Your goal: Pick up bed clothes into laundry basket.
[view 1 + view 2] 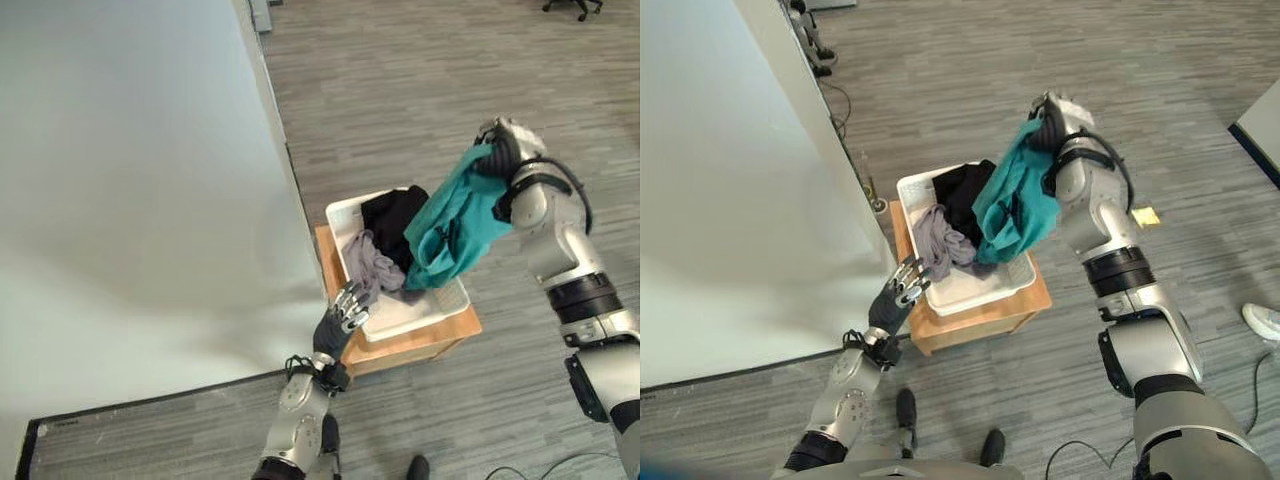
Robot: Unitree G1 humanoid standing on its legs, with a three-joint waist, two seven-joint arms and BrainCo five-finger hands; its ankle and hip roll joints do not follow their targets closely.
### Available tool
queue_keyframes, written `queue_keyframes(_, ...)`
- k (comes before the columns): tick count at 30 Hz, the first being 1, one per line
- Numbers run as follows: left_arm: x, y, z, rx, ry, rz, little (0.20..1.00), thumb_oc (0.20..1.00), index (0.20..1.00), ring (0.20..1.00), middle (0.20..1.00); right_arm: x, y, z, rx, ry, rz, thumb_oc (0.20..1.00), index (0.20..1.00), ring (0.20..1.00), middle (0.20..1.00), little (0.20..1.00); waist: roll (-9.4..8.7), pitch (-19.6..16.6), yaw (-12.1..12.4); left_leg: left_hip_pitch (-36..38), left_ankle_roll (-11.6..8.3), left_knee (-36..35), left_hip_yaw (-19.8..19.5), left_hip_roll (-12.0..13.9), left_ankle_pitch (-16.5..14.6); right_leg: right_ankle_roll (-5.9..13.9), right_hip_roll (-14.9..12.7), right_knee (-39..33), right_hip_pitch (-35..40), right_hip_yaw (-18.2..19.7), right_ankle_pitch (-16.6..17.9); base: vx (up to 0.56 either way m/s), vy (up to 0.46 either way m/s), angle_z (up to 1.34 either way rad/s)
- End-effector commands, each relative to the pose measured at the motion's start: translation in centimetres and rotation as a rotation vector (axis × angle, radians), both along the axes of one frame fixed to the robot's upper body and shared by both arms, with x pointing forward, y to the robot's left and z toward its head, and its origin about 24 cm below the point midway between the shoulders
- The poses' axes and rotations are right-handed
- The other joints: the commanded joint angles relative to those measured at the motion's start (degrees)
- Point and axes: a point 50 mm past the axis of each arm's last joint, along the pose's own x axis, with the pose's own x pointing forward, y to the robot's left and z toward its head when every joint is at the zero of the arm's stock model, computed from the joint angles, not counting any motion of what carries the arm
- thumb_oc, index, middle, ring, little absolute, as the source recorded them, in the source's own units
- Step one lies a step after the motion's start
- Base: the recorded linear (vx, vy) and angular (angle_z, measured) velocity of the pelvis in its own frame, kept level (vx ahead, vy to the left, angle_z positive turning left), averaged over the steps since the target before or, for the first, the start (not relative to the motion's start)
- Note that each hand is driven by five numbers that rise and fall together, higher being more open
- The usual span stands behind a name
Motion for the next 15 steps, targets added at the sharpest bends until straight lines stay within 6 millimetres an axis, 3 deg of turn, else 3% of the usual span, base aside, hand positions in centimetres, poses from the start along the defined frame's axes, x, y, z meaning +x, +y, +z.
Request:
queue_keyframes(1,1.6,-1.9,3.1,-0.064,-0.133,-0.036,1.000,1.000,1.000,1.000,1.000,0.5,-1.2,4.1,-0.060,-0.138,-0.074,0.200,0.200,0.200,0.200,0.200,-1.97,1.5,4.1,0.1,-5.68,0.5,-1.5,6.0,1.0,1.62,-0.9,0.8,0.6,-2.6,0.2,-0.06,0.017,0.25)
queue_keyframes(9,1.3,-0.3,2.5,-0.043,-0.107,0.001,1.000,1.000,1.000,1.000,1.000,0.3,-0.2,7.2,-0.046,-0.183,-0.068,0.200,0.200,0.200,0.200,0.200,-4.17,2.3,6.3,-2.0,-4.96,0.5,-3.5,5.3,1.1,3.01,-1.4,0.8,0.2,-4.4,-0.3,0.01,0.054,0.20)
queue_keyframes(15,1.3,0.0,2.9,-0.030,-0.125,0.006,1.000,1.000,1.000,1.000,1.000,-0.4,0.7,8.4,-0.015,-0.198,-0.035,0.200,0.200,0.200,0.200,0.200,-5.46,3.1,8.2,-2.6,-4.32,0.5,-4.7,4.4,0.8,4.15,-1.9,0.8,0.9,-5.7,-0.7,0.03,0.055,0.15)
